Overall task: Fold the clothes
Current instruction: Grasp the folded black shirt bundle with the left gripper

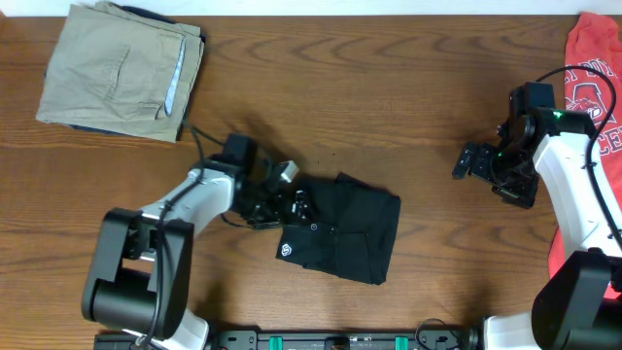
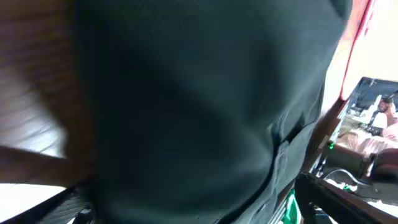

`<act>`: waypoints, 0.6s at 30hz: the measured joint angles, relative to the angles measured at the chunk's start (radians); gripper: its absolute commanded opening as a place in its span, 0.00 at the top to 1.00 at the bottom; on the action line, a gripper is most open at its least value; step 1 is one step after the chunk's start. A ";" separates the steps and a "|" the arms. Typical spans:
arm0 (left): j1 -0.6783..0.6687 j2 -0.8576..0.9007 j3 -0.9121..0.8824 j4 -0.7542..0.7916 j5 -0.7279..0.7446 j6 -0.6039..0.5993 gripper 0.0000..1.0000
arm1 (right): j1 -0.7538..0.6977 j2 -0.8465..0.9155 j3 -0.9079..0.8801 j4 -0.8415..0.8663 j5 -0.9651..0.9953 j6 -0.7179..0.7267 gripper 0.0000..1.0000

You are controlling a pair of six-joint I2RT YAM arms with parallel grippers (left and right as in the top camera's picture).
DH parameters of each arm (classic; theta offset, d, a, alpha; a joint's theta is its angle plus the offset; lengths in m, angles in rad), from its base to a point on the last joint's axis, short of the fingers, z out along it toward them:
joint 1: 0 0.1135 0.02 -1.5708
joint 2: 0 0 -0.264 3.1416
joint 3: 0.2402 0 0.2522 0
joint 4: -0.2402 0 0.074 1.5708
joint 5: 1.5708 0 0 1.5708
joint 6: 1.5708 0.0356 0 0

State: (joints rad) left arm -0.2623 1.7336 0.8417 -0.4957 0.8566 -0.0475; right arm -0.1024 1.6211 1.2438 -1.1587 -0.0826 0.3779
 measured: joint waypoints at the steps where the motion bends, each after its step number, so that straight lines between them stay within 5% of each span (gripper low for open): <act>1: -0.014 0.001 0.000 0.013 -0.016 -0.021 0.31 | 0.000 0.000 0.000 0.000 0.000 0.000 0.01; 2: -0.023 0.003 0.000 0.024 -0.037 -0.040 0.48 | 0.000 0.000 0.000 0.000 0.000 0.000 0.01; 6: -0.040 0.010 0.000 0.048 -0.104 -0.107 0.91 | 0.000 0.000 0.000 0.000 0.000 0.000 0.01; 18: -0.048 0.012 0.153 0.043 -0.431 -0.183 0.94 | 0.000 0.000 0.000 0.000 0.000 0.000 0.01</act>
State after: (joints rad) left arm -0.3103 1.7458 0.9951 -0.4522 0.4255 -0.2310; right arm -0.1024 1.6211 1.2438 -1.1591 -0.0826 0.3779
